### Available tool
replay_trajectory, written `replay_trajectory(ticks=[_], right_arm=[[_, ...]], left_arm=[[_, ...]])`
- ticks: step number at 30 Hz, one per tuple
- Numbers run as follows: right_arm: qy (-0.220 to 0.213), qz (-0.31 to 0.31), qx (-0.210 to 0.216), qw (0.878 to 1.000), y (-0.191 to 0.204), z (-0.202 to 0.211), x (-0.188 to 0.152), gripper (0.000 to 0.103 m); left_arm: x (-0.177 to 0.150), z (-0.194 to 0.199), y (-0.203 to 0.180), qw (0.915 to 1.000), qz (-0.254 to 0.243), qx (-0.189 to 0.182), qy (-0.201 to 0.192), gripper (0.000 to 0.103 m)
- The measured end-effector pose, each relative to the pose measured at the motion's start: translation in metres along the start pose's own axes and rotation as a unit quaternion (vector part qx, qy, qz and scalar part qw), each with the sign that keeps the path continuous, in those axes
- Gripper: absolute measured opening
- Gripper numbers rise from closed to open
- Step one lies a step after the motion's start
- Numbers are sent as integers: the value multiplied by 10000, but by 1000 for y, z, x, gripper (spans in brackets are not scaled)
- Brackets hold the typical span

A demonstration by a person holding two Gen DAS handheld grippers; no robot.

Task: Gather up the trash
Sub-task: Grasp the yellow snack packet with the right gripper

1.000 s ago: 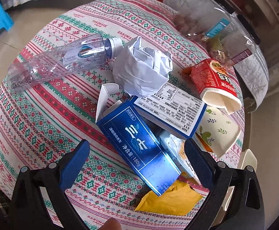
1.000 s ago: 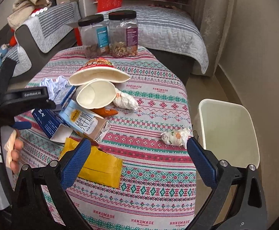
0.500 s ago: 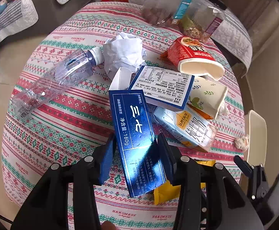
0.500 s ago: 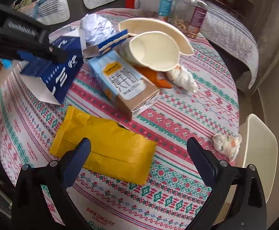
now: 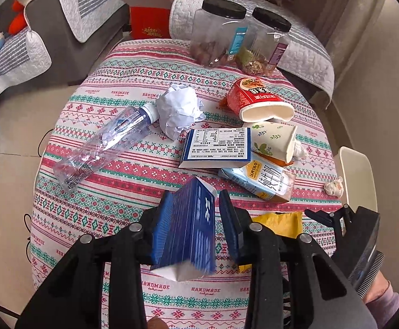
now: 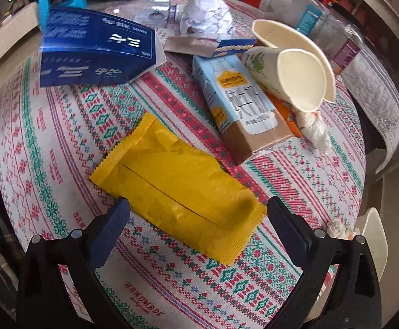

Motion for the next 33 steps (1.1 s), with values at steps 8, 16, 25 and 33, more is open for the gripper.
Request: replay_trajectory(ticks=[8, 16, 25, 33], right_arm=[[-33, -144, 485, 9987, 11, -6, 14, 48], [-33, -683, 543, 9962, -10, 13, 10, 3], [182, -1322, 933, 9867, -32, 17, -26, 6], [227, -1681, 883, 9815, -45, 6, -22, 29]], left_arm=[[-1, 0, 0, 9998, -103, -171, 59, 32], [-18, -21, 5, 9949, -362, -102, 940, 43], [-56, -66, -8, 9796, -815, 136, 1834, 63], [-71, -80, -15, 9726, -1020, 162, 2085, 70]])
Point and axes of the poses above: each gripper's, at about its wrist camera, not at the fingertips, and z roughly against the way its jaws point, y to its left, x to its top, the point moved 2 cm from there along -z, roughly the way its jaws point, and after that the axes turned 4 degrees about -x, right-handed, at the moved point
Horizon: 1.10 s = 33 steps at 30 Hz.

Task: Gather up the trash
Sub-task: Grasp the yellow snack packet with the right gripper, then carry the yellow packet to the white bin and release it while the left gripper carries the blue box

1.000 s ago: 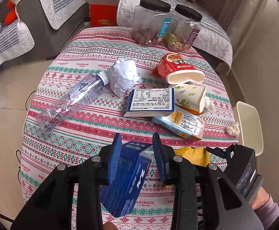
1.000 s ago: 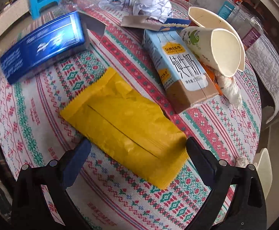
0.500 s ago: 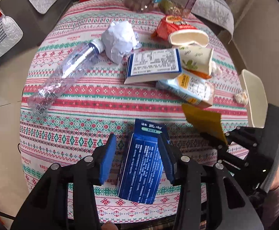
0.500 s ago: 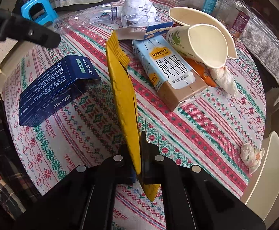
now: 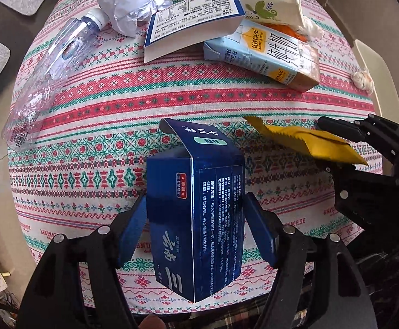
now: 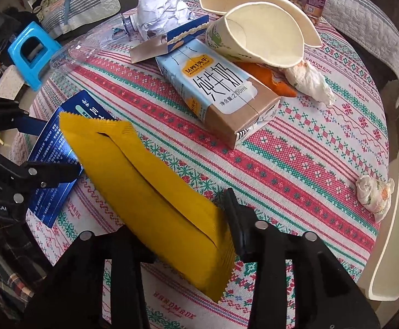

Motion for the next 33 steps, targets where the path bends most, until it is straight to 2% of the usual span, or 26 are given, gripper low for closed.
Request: replay_trajectory(ticks=[1, 2, 5, 6, 12, 14, 19, 28, 33], right_arm=[[-29, 31, -15, 10000, 2, 1, -1, 13], [-61, 60, -50, 10000, 3, 2, 0, 4], [-166, 53, -70, 9998, 3, 4, 3, 0], [-198, 4, -76, 9998, 6, 3, 8, 0], [-424, -107, -52, 9990, 5, 18, 13, 0], [-554, -149, -37, 9983, 3, 27, 15, 0], [-1067, -367, -18, 9936, -8, 61, 22, 0], [-1929, -947, -442, 9756, -43, 108, 31, 0], [-2184, -1404, -873, 9618, -73, 123, 28, 0]], left_arm=[[0, -1, -1, 10000, 9, -34, 11, 68], [-1, -1, -1, 10000, 17, -84, -10, 67], [-3, 1, 1, 9994, 16, -337, -25, 54], [-3, 1, 1, 9989, 36, -462, 6, 40], [-2, 8, -6, 9963, 64, -838, -156, 39], [-2, 18, -8, 9964, 2, -761, -364, 39], [4, 48, -13, 9920, 14, -831, -951, 39], [29, 110, -22, 9725, 178, -815, -2173, 40], [49, 121, -33, 9599, 141, -875, -2659, 40]])
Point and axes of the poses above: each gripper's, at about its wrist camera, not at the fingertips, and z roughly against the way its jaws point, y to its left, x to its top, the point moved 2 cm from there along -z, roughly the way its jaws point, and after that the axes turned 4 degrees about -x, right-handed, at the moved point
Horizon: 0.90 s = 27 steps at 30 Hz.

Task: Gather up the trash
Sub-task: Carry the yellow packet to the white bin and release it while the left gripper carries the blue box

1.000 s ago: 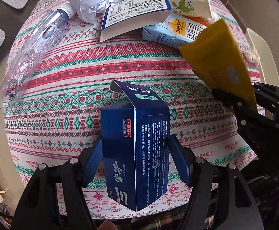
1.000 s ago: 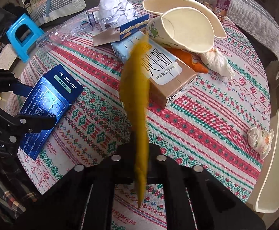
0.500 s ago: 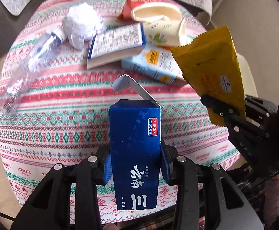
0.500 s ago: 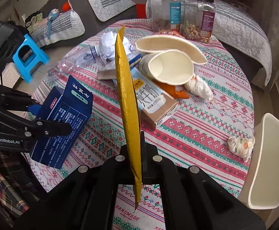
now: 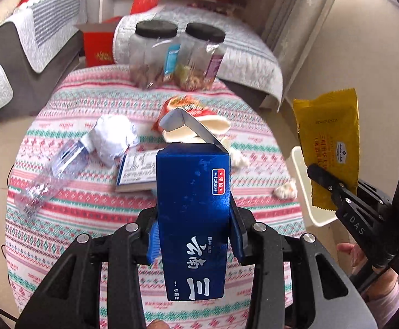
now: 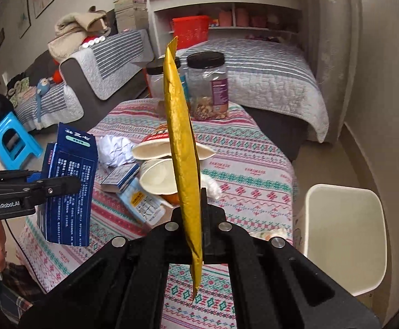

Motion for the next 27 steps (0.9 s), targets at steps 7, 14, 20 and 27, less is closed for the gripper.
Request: replay_trajectory(ticks=[7, 14, 20, 27], right_arm=[[-216, -578, -739, 9954, -48, 3, 4, 0], [-246, -1238, -1394, 9822, -101, 10, -2, 0], [-119, -1785, -1915, 9651, -150, 17, -12, 0], [-89, -2188, -2327, 9476, -188, 34, -29, 11]], left_arm=[[7, -1, -36, 9984, -152, -100, -527, 40], [11, -13, -68, 9971, -253, -158, -707, 40], [12, -26, -105, 9955, -411, -254, -814, 40], [15, -44, -160, 9931, -550, -568, -865, 40]])
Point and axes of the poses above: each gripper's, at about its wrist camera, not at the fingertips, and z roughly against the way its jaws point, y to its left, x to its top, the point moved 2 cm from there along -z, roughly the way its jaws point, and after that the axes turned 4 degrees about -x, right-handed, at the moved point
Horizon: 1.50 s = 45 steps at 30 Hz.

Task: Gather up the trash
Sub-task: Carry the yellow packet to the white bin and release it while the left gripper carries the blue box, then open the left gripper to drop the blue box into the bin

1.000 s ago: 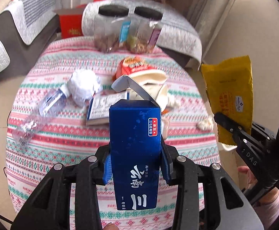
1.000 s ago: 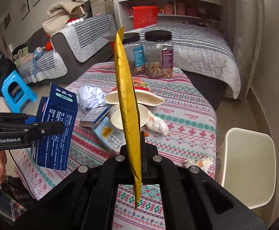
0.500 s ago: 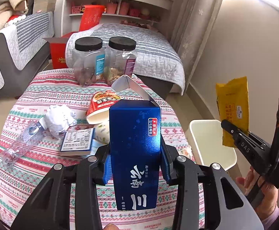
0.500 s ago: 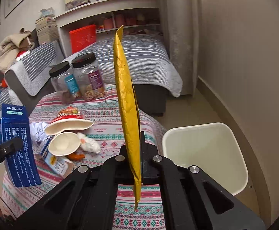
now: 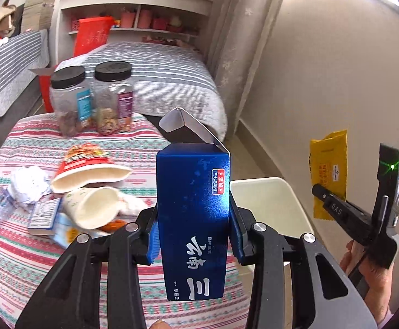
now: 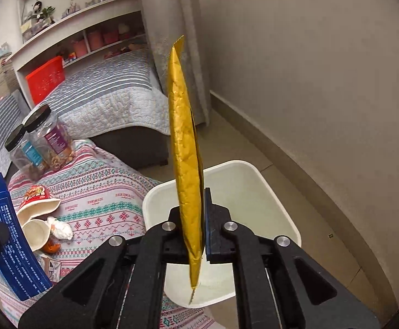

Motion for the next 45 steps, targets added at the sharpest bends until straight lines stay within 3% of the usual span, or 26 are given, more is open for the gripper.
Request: replay_trajectory(ticks=[2, 3, 14, 21, 24, 28, 36, 45], right_arm=[[-58, -137, -150, 9998, -12, 3, 2, 46], [-123, -210, -251, 9994, -19, 5, 3, 53], [-441, -608, -930, 9928, -84, 22, 3, 84], [-546, -845, -1210, 9875, -110, 33, -2, 92], [-664, -918, -1314, 9848, -114, 39, -3, 96], [-756, -964, -1267, 9844, -115, 45, -3, 96], [-875, -882, -970, 9875, -90, 54, -2, 96], [-978, -583, -659, 9913, -42, 61, -3, 96]], left_arm=[[3, -8, -15, 9999, -27, -101, -11, 40], [5, -12, -22, 9999, -56, -138, -15, 40], [6, -53, -94, 9982, -461, -367, 141, 40], [7, -73, -126, 9964, -539, -593, 287, 42], [9, -76, -129, 9964, -466, -627, 324, 54], [10, -70, -128, 9967, -485, -581, 303, 57], [15, -37, -114, 9946, -944, 316, -293, 64], [18, -4, -75, 9860, -1106, 1034, -699, 72]])
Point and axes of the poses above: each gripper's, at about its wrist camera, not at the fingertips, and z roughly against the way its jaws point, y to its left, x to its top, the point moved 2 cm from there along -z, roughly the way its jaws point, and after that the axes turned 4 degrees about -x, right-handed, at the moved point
